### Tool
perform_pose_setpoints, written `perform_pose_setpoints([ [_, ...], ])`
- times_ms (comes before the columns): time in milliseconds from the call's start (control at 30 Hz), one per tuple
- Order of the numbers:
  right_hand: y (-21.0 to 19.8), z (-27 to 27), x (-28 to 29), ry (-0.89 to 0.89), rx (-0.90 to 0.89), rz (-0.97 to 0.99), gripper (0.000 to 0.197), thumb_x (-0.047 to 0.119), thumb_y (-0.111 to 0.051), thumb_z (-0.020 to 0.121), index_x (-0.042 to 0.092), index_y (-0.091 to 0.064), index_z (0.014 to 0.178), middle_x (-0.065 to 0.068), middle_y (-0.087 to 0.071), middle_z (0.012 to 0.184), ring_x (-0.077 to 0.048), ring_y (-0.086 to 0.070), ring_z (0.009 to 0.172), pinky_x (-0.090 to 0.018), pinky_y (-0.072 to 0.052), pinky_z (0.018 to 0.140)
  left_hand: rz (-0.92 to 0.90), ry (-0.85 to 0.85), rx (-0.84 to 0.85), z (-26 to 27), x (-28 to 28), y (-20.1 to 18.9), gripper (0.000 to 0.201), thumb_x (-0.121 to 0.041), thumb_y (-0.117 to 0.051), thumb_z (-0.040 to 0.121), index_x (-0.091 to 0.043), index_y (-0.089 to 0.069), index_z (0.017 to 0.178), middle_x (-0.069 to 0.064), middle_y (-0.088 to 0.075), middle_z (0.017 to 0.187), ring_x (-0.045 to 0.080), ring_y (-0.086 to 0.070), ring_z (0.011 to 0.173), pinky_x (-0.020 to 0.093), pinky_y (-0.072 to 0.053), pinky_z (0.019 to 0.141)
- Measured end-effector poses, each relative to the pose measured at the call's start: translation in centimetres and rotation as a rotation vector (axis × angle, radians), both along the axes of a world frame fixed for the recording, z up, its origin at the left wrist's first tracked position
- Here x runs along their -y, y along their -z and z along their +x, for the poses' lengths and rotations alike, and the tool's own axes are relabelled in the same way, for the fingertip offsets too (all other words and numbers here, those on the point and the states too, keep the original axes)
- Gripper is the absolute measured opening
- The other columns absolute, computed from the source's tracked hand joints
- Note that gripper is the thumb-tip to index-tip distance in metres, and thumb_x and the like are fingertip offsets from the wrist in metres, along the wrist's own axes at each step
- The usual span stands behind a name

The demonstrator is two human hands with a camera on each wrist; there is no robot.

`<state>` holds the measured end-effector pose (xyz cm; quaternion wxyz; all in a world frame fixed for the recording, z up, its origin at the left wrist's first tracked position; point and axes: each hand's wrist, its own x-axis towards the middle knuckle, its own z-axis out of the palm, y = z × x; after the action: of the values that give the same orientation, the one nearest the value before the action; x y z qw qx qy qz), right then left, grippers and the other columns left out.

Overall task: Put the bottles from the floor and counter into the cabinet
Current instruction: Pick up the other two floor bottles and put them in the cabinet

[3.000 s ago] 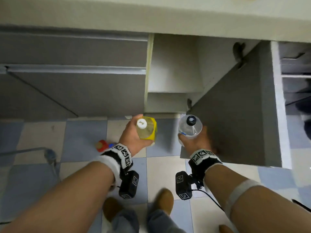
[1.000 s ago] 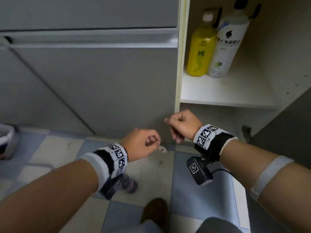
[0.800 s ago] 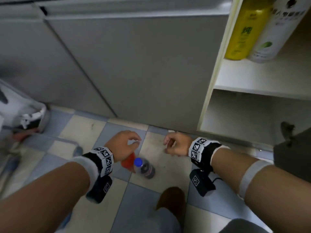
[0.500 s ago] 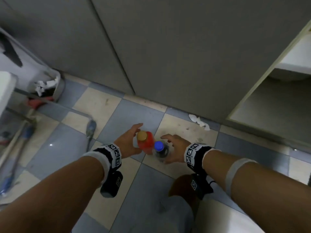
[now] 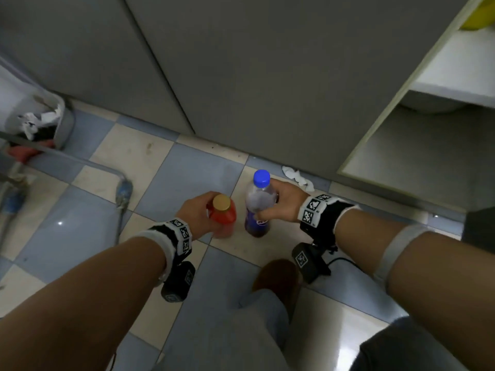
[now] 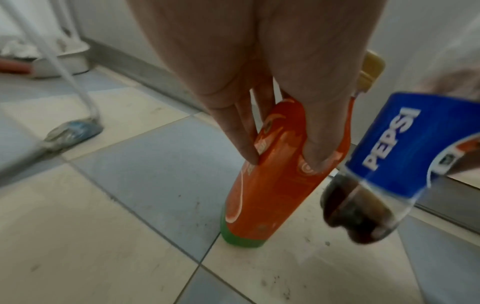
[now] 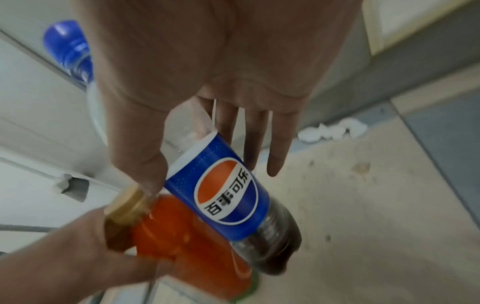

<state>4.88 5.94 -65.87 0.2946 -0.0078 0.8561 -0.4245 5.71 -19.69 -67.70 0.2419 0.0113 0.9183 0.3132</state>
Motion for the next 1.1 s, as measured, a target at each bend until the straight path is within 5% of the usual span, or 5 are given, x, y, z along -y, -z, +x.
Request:
perform_pose_setpoints([
  [233, -11.5, -0.5, -10.2, 0.164, -0.057, -0.145, 0.046, 0.015, -0.083, 0.073, 0.023, -0.062, 0.113, 0.003, -0.073, 0.103, -0.017, -0.070, 0.098, -0.022, -0.054, 0.081, 0.094, 0.246, 0.019, -2.1, -7.4, -10.6, 0.074, -0.022, -0.093, 0.064, -0.025, -0.060, 0.130, -0.007, -0.068, 0.116, 0.014, -0.062, 0.110, 0.032, -0.049, 0.100],
  [367, -17.8, 0.5, -15.8, 0.347, -0.054, -0.288, 0.056, 0.025, -0.082, 0.061, 0.016, -0.065, 0.115, -0.010, -0.074, 0.111, -0.025, -0.072, 0.104, -0.041, -0.056, 0.093, 0.221, 0.374, -0.092, -3.7, -14.4, -17.9, 0.077, -0.040, -0.091, 0.056, -0.027, -0.062, 0.126, -0.009, -0.071, 0.117, 0.013, -0.066, 0.111, 0.042, -0.055, 0.101],
  [600, -27.1, 2.9, -22.9, 0.665, -0.203, -0.642, 0.037, 0.018, -0.077, 0.068, 0.014, -0.062, 0.101, -0.016, -0.065, 0.092, -0.026, -0.062, 0.076, -0.037, -0.050, 0.081, 0.448, 0.461, -0.234, -4.4, -26.2, -28.0, 0.050, -0.008, -0.087, 0.074, -0.016, -0.064, 0.117, -0.009, -0.073, 0.103, -0.008, -0.070, 0.085, 0.011, -0.052, 0.080],
  [866, -32.3, 2.7, -29.5, 1.049, -0.677, -0.301, 0.043, 0.031, -0.086, 0.073, 0.016, -0.071, 0.111, -0.002, -0.075, 0.099, -0.013, -0.069, 0.083, -0.020, -0.057, 0.072, 0.629, 0.207, -0.445, -5.6, -37.5, -32.5, 0.064, -0.045, -0.089, 0.061, -0.027, -0.061, 0.115, -0.008, -0.073, 0.106, 0.011, -0.072, 0.094, 0.032, -0.058, 0.091],
  [1100, -28.8, -0.1, -33.5, 1.240, -0.688, -0.013, 0.057, 0.038, -0.084, 0.073, 0.016, -0.063, 0.121, -0.007, -0.073, 0.112, -0.029, -0.069, 0.105, -0.034, -0.052, 0.090, 0.579, 0.158, -0.439, -8.5, -44.6, -30.9, 0.062, -0.043, -0.088, 0.067, -0.026, -0.064, 0.121, -0.003, -0.075, 0.107, 0.021, -0.073, 0.101, 0.038, -0.058, 0.093],
])
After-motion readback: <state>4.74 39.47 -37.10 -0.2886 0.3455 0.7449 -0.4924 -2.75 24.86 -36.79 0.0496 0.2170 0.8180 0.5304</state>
